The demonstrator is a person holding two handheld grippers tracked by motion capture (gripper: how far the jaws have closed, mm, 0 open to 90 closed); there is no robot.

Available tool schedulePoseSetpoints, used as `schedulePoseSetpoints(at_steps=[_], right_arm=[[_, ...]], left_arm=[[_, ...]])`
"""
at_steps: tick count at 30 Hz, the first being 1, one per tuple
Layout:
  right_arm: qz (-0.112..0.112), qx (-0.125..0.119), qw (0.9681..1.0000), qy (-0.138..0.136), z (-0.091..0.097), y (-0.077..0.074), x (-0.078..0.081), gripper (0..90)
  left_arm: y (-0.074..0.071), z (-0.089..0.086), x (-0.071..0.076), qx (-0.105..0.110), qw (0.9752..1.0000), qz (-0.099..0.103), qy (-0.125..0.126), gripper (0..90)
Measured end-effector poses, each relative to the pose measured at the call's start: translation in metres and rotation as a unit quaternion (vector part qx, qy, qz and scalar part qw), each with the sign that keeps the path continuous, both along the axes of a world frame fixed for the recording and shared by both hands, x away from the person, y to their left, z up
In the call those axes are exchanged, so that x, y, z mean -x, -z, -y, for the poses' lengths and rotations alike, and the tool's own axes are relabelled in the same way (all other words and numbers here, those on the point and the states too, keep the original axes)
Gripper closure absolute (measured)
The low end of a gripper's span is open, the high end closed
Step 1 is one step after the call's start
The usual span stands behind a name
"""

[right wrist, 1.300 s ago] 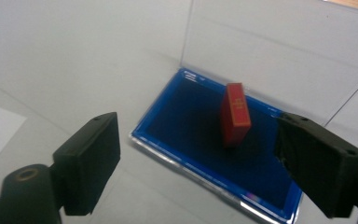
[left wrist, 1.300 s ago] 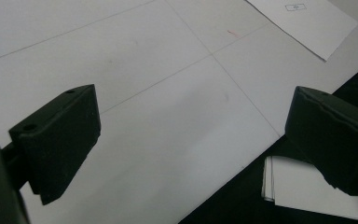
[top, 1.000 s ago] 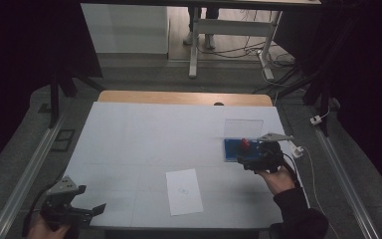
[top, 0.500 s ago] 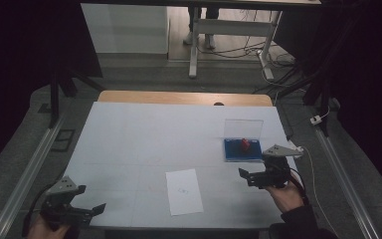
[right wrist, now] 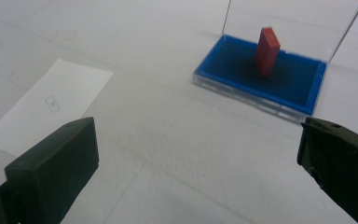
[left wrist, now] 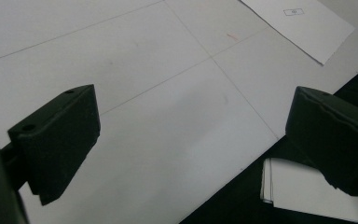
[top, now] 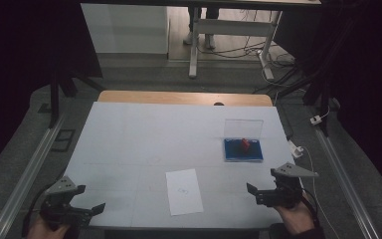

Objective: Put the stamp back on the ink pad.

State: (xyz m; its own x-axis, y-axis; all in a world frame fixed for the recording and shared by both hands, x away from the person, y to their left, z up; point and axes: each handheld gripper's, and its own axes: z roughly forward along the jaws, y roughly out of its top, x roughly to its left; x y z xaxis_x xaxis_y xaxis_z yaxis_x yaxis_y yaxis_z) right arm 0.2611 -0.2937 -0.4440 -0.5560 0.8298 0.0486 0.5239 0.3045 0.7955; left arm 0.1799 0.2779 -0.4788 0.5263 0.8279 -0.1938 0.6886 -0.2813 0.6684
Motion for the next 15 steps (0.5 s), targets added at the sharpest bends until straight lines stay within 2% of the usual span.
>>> schedulePoseSetpoints(at_steps=[8,15], right_arm=[[-0.015,0.016,0.9997,0.005,0.006,0.011,0.023,0.0],[-0.026,0.022,0.9994,0.008,0.008,0.013,0.024,0.0]], left_arm=[[0.000,-0.001,0.001,0.004,1.0000,0.001,-0.003,2.9],[0.000,-0.001,-0.001,0.004,1.0000,0.001,-0.002,2.9]])
